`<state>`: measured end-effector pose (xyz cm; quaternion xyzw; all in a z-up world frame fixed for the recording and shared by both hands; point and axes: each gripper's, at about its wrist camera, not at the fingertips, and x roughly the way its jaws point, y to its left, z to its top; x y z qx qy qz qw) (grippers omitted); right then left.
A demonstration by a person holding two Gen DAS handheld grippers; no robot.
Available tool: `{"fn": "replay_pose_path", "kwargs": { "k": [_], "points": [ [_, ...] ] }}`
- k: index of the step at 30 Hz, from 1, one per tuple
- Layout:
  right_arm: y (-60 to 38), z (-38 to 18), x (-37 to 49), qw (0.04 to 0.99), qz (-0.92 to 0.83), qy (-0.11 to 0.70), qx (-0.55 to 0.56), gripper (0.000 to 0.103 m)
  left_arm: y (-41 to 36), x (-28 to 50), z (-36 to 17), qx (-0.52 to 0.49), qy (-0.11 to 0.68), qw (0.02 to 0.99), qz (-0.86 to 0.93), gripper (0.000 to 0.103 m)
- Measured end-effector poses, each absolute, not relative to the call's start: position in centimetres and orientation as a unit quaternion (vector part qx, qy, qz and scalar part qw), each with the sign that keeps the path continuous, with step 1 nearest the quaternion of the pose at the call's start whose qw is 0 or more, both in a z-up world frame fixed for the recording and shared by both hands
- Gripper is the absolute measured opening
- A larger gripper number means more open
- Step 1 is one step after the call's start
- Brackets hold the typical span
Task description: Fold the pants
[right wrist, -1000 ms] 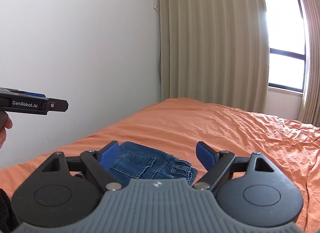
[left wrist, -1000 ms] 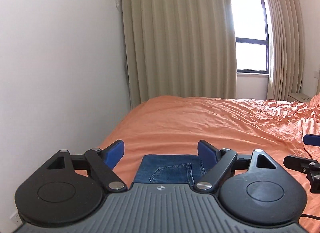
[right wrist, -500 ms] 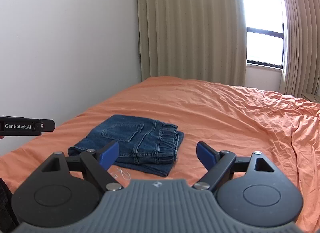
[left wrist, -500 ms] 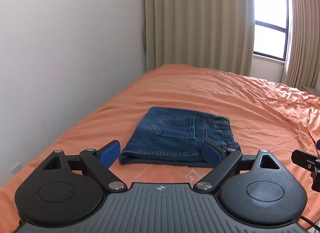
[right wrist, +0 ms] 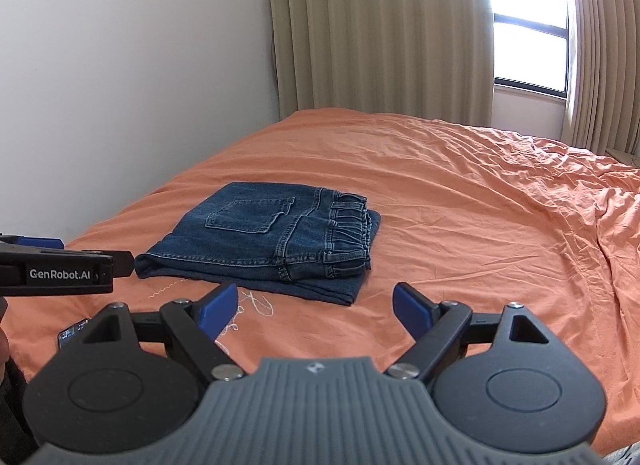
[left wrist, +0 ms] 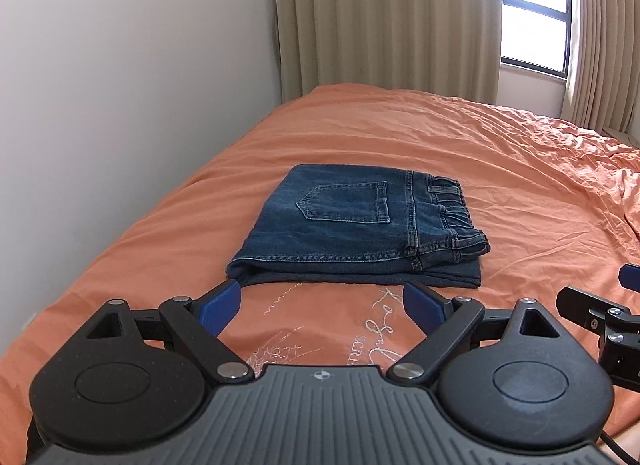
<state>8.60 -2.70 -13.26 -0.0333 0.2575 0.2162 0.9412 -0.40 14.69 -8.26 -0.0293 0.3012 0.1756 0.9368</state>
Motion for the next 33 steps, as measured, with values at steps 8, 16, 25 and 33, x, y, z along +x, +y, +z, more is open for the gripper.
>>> {"fn": "replay_pose_path", "kwargs": {
  "k": [8,16,25,33],
  "points": [
    [-2.5,-12.6,8.1,0.943,0.22,0.247,-0.036,0.081,14.9,-0.8,-7.8,-0.03,0.295,0.937,0.185,0.103],
    [-2.7,-12.4,7.9,0.943,0.224,0.244,-0.031,0.081,14.9,-0.7,-7.5,-0.027,0.296,0.937,0.186,0.103],
    [-2.9,-12.4,7.8,0.944,0.224,0.241,-0.027,0.081,14.9,-0.8,-7.5,-0.028,0.297,0.936,0.189,0.103],
    [-2.8,-12.2,7.6,0.944,0.226,0.237,-0.027,0.081,15.1,-0.8,-7.5,-0.026,0.295,0.936,0.188,0.103]
  ]
}}
